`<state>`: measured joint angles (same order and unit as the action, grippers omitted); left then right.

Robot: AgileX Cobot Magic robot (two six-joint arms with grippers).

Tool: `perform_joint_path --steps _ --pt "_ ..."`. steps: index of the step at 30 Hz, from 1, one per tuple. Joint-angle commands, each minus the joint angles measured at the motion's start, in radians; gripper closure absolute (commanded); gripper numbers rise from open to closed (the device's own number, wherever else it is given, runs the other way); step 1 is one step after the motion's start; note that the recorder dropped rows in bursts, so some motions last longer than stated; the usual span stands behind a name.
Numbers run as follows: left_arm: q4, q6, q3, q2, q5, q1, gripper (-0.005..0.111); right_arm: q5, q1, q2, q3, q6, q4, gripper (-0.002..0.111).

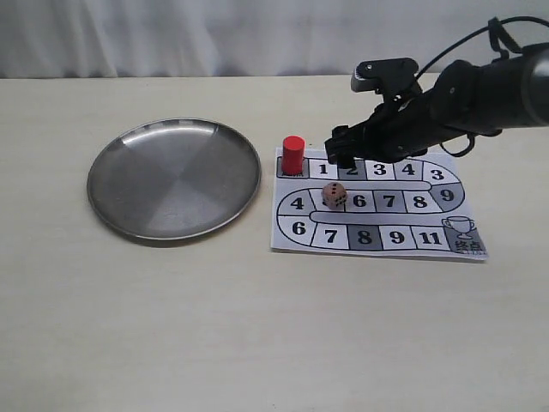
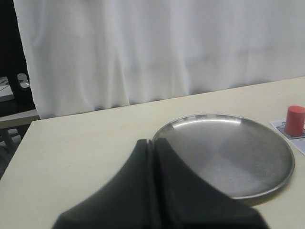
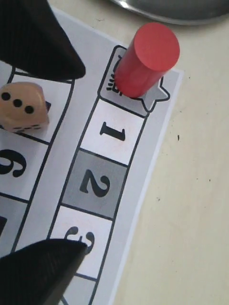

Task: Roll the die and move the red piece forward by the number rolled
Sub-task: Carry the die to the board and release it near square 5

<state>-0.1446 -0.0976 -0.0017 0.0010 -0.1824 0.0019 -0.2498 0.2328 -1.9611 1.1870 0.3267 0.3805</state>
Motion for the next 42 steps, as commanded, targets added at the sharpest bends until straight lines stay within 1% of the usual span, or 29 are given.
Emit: perform_joint_path --steps 1,3,5,7,12,14,16,18,23,29,34,42 --pt "0.000 -0.001 0.002 -0.001 0.009 -0.002 0.107 -0.019 0.002 0.040 -0.004 0.020 -0.003 0.024" --pt "0.000 -0.001 0.002 -0.001 0.009 -0.002 0.107 -0.042 0.002 0.060 -0.004 0.043 -0.003 0.024" --pt "0.000 -0.001 0.002 -0.001 0.009 -0.002 0.107 -0.075 0.002 0.083 -0.004 0.058 -0.003 0.031" --pt "0.000 -0.001 0.002 -0.001 0.009 -0.002 0.107 -0.112 0.002 0.111 -0.004 0.063 -0.003 0.044" --pt "0.000 -0.001 0.002 -0.001 0.009 -0.002 0.107 -0.263 0.002 0.202 -0.004 0.063 -0.003 0.089" --pt "0.000 -0.001 0.002 -0.001 0.009 -0.002 0.107 -0.330 0.002 0.223 -0.004 0.063 -0.003 0.104" --pt "0.000 -0.001 0.002 -0.001 0.009 -0.002 0.107 -0.391 0.002 0.225 -0.004 0.067 -0.003 0.104" --pt "0.000 -0.001 0.002 -0.001 0.009 -0.002 0.107 -0.401 0.002 0.214 -0.030 0.093 -0.003 0.104" --pt "0.000 -0.001 0.002 -0.001 0.009 -0.002 0.107 -0.259 0.002 0.148 -0.129 0.127 0.030 0.104" --pt "0.000 -0.001 0.002 -0.001 0.009 -0.002 0.107 -0.248 0.002 0.068 -0.134 0.321 0.165 0.104" --pt "0.000 -0.001 0.002 -0.001 0.009 -0.002 0.107 -0.200 0.002 0.009 -0.134 0.348 0.189 0.104" --pt "0.000 -0.001 0.002 -0.001 0.009 -0.002 0.107 -0.190 0.002 -0.008 -0.134 0.370 0.192 0.104"
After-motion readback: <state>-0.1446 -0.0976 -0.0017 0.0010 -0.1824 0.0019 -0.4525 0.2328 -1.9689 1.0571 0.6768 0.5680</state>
